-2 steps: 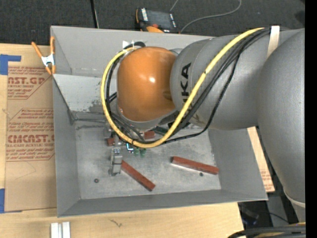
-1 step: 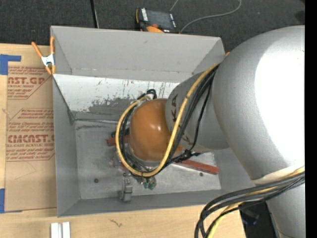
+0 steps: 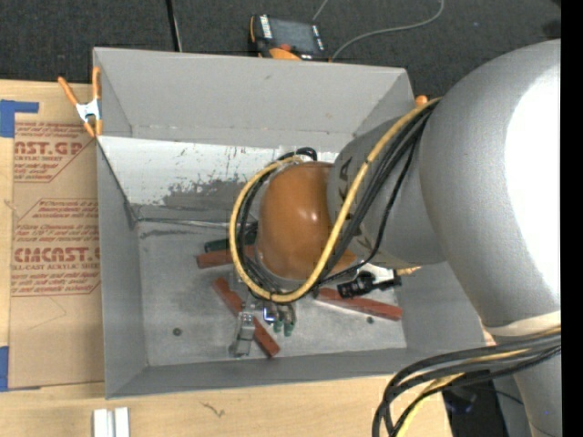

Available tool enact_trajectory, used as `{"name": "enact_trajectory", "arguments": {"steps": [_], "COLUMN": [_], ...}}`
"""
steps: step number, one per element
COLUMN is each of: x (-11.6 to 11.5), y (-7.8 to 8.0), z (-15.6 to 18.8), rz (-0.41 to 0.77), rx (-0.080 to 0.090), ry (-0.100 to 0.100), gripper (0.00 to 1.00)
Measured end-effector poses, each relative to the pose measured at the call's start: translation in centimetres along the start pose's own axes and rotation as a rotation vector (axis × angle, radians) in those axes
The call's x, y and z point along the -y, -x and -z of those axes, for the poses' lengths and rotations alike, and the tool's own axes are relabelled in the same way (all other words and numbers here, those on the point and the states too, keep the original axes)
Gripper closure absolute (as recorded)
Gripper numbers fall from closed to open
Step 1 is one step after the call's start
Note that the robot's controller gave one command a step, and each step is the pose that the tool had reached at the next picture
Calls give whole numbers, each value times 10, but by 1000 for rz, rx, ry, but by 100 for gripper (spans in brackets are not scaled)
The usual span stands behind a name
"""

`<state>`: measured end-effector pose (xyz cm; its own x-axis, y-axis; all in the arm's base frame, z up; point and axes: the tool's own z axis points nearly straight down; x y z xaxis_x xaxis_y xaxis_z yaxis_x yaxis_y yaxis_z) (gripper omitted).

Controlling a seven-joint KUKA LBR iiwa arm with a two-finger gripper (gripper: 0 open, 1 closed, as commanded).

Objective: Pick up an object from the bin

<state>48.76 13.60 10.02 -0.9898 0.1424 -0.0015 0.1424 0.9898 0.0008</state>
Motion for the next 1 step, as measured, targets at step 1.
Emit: {"name": "enact_trajectory", "arguments": {"steps": [1], "x": [13], "y": [-2], "z": [-1], "rz": [-145], "rx": [-3], "ry": [-1], "gripper": [0]}}
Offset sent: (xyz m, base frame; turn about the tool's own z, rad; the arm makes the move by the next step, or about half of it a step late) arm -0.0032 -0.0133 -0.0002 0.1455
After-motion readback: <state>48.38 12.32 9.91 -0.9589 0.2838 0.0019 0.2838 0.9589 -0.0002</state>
